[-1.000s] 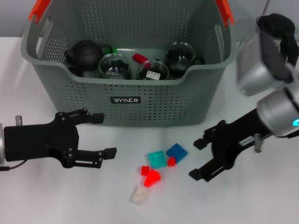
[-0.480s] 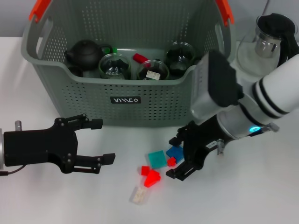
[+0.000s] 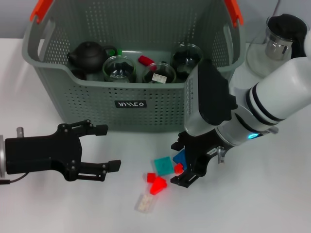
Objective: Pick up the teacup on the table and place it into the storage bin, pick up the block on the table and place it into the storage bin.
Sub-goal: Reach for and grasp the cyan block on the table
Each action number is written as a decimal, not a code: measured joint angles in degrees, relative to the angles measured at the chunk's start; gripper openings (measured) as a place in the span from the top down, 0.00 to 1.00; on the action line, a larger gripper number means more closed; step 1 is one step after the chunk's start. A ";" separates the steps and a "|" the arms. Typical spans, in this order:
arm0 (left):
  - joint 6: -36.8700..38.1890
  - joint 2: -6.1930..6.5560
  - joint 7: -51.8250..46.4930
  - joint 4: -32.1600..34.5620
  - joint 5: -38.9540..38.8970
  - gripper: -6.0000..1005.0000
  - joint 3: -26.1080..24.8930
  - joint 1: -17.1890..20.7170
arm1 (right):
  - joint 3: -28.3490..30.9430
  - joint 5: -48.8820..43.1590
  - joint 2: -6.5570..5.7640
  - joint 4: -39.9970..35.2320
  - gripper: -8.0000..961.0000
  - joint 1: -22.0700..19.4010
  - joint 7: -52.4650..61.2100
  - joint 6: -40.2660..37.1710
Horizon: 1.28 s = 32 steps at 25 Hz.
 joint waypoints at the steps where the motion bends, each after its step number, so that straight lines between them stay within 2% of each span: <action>1: 0.00 0.00 -0.01 -0.10 -0.05 0.06 0.00 0.00 | -0.37 -0.03 0.00 0.35 0.05 0.22 -0.04 0.31; 22: 0.19 -0.09 -0.15 -0.52 -0.28 0.06 0.00 -0.02 | -7.94 0.65 0.38 2.84 0.05 0.93 -0.06 8.90; 32: 0.05 -0.09 -0.13 -0.60 -0.11 0.06 -0.08 -0.06 | -9.20 2.58 0.42 3.50 0.05 1.32 -0.06 9.22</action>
